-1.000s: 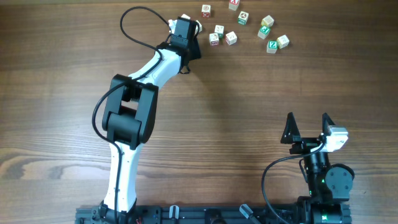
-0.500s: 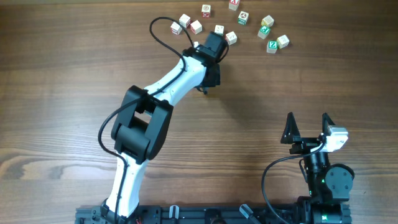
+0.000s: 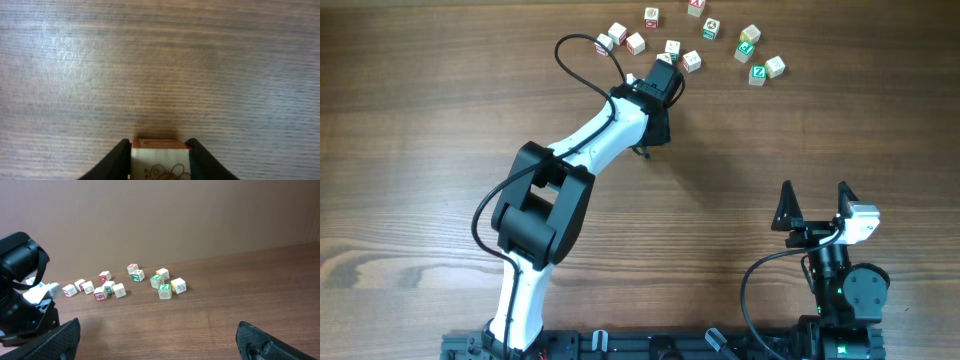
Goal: Form a horizontal line
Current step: 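Carry the block toward the table center and lower it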
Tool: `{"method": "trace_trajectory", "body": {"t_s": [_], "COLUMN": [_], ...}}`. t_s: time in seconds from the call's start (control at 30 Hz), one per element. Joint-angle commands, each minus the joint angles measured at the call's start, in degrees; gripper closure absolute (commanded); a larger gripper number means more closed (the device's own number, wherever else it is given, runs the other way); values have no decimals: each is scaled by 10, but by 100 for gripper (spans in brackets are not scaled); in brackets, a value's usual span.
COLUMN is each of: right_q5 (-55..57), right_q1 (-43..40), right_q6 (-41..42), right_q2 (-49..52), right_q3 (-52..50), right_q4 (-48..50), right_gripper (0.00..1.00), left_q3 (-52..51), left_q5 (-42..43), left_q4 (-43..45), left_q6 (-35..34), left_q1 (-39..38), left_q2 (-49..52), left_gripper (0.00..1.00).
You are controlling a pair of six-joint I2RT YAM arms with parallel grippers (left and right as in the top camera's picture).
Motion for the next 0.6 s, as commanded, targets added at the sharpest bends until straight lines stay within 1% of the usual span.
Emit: {"method": "trace_trajectory", "body": {"t_s": [0.0, 0.03, 0.17, 0.23, 0.33, 0.4, 0.5, 0.53, 0.57], "right_q5": [8, 8, 8, 8, 8, 8, 8, 8, 8], "right_q1": [2, 2, 2, 2, 2, 2, 2, 2, 2], "right_q6": [3, 4, 4, 4, 3, 4, 4, 4, 4], "right_q2": [-3, -3, -3, -3, -3, -3, -3, -3, -3], "right_q3": [0, 0, 0, 0, 0, 0, 0, 0, 0], "right_q4": [1, 1, 1, 1, 1, 1, 1, 1, 1], "right_gripper": [0, 0, 0, 0, 0, 0, 0, 0, 0], "left_q3": [-27, -27, -27, -27, -27, -27, -27, -27, -27], "left_q5": [-3, -3, -3, -3, -3, 3, 35, 40, 40], "left_q4": [-18, -20, -27, -28, -26, -26, -27, -28, -29], "left_q6": [0, 0, 2, 12, 33, 30, 29, 14, -5], "left_q1": [2, 2, 3, 3, 3, 3, 3, 3, 3], "left_q2": [18, 18, 16, 6, -29, -57, -66, -64, -62], "left_gripper": [51, 47, 37, 24, 14, 13, 12, 2, 0]}}
